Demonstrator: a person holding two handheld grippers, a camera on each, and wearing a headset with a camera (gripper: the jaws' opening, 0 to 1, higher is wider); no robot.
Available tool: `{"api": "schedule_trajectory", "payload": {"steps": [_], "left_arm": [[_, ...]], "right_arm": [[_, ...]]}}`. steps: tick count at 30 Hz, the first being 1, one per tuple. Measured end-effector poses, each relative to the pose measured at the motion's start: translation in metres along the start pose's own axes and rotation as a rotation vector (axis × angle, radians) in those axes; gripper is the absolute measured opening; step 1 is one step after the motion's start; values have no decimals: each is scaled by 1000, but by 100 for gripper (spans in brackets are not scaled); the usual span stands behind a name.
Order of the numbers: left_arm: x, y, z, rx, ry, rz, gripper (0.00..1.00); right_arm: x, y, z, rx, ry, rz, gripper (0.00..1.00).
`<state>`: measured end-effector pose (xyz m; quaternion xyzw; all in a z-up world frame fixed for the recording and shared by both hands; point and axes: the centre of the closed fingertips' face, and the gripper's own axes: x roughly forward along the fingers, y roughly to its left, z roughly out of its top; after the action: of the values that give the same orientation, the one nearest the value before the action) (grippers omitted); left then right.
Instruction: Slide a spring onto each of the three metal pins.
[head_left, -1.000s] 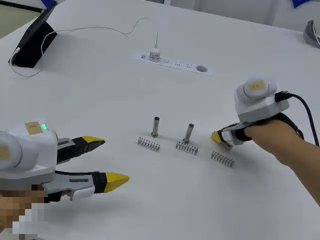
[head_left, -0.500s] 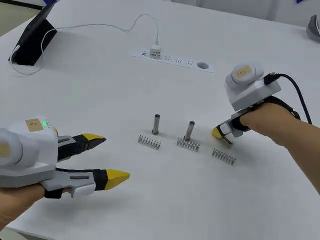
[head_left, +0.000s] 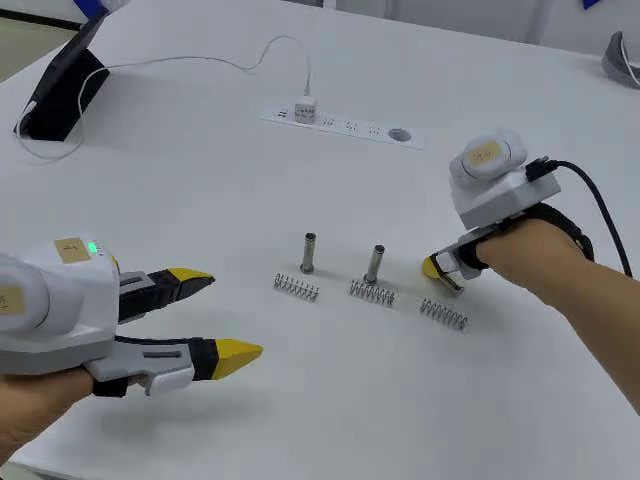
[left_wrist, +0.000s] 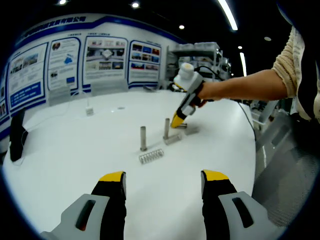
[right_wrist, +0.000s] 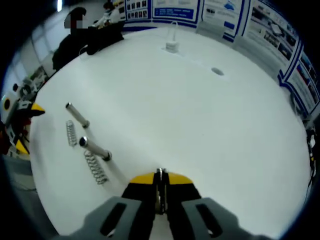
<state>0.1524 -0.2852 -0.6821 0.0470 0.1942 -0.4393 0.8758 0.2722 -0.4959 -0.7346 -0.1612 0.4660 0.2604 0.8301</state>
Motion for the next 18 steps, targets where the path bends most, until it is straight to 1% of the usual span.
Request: {"api": "schedule_trajectory", "payload": {"steps": [7, 14, 18], "left_arm": [[-3, 0, 5, 11, -7, 2, 61], [-5, -1, 10, 24, -13, 3, 61], [-5, -4, 12, 30, -13, -1, 61]], "right_arm": [[-14, 6, 0, 2, -23, 10, 9], [-28, 6, 0, 0, -64, -1, 9], [-33, 5, 1, 5, -85, -3, 9]]}}
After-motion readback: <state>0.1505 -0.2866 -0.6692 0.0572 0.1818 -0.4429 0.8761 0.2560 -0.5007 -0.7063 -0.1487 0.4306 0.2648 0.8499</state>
